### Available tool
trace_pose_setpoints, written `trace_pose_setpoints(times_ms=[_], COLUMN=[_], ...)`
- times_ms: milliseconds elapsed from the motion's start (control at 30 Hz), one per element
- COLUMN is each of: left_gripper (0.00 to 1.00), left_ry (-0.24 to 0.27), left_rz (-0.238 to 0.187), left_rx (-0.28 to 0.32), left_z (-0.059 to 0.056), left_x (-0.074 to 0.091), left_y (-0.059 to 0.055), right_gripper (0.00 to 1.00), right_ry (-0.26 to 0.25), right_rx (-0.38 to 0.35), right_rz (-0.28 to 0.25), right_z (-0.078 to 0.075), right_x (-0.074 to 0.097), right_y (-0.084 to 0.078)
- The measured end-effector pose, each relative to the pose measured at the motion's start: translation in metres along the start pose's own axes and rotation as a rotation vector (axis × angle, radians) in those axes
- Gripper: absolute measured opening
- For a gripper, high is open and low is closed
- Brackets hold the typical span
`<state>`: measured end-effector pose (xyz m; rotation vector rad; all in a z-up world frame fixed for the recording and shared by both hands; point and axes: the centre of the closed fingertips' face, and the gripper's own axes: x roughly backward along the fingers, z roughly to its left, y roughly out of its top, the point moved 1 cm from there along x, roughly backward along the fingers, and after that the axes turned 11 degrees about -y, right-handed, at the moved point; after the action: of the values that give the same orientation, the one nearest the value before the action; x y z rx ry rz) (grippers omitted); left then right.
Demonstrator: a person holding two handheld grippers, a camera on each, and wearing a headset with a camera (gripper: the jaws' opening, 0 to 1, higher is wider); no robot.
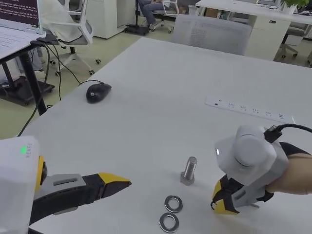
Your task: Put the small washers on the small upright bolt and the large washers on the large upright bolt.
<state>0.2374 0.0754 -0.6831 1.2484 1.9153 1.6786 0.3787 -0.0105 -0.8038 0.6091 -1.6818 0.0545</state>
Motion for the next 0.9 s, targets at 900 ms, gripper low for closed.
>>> trace_pose_setpoints(times_ms=[900], left_gripper=[0.66], left_ry=[-0.036], left_rz=[0.02], left_rx=[-0.019], left_z=[-0.006], left_x=[-0.014], left_y=[0.007], right_gripper=[0.12], right_ry=[-0.131], right_rx=[-0.152], right_rz=[0.015], right_z=[-0.018], right_x=[0.068], right_y=[-0.063])
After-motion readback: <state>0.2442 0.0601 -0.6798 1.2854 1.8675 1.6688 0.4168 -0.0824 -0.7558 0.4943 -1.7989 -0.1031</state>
